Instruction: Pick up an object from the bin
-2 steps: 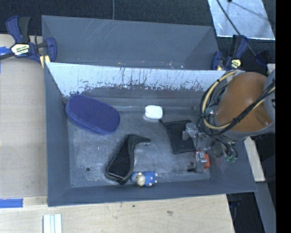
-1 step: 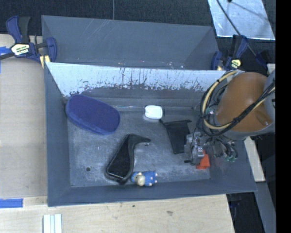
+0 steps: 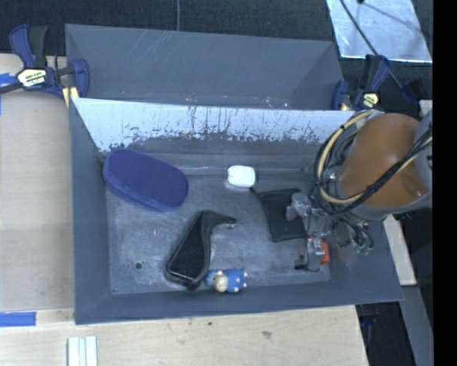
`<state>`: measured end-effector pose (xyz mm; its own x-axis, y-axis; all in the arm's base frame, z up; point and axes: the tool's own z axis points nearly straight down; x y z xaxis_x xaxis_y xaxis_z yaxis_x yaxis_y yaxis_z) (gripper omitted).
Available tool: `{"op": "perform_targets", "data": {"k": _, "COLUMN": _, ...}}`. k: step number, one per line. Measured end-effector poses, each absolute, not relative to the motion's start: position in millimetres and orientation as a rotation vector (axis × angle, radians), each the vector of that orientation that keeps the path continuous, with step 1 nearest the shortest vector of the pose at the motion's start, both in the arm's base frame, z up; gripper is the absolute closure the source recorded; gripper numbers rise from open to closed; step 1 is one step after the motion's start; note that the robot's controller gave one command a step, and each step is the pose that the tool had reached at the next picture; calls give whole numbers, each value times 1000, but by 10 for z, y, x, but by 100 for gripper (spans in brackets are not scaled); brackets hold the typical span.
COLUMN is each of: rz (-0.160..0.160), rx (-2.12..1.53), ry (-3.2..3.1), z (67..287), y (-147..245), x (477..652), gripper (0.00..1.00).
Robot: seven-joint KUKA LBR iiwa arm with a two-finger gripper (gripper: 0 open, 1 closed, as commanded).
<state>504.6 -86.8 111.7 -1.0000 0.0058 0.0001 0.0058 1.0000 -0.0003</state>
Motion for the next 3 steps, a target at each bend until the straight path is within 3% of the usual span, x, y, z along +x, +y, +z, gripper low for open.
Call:
{"op": "perform_targets", "data": {"k": 1, "rz": 0, "rx": -8, "ry": -3141, "z": 1117, "y": -867, "x": 5046, "gripper": 100}}
{"op": "perform_targets", "data": {"k": 2, "rz": 0, "rx": -8, "ry": -3141, "z": 1117, "y": -867, "x": 5046, "gripper": 0}}
{"op": "perform_targets", "data": {"k": 3, "rz": 1, "rx": -84, "ry": -3144, "z": 679, "y": -861, "x": 5292, "gripper": 0}}
